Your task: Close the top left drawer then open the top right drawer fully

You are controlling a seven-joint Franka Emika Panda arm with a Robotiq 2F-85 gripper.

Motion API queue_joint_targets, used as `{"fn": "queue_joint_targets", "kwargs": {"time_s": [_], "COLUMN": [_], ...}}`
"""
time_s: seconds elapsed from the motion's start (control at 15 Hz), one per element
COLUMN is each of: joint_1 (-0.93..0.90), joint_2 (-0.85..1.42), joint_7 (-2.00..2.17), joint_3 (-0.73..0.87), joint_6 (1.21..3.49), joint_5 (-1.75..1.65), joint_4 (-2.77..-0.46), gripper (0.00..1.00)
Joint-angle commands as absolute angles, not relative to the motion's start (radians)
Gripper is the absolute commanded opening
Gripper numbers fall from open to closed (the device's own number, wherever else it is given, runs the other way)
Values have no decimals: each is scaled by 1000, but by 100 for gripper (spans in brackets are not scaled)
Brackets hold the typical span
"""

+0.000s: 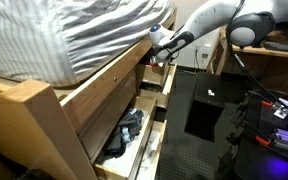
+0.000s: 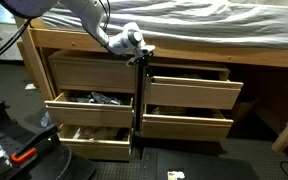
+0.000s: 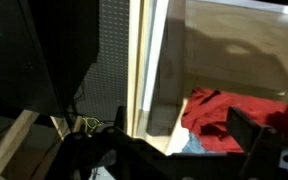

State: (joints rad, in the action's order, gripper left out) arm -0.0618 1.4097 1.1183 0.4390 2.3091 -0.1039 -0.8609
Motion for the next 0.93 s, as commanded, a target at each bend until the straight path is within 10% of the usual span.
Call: {"fn": "queue_joint_targets", "kwargs": {"time_s": [0.0, 0.87], "joint_1": [-91, -56], "joint_2": [1435, 1425], "joint_7": [1246, 1392], "joint_3": [425, 615], "joint_6": [2032, 2077], "joint_5": [-143, -150], "joint_4": [-746, -955], "gripper": [100, 100]}}
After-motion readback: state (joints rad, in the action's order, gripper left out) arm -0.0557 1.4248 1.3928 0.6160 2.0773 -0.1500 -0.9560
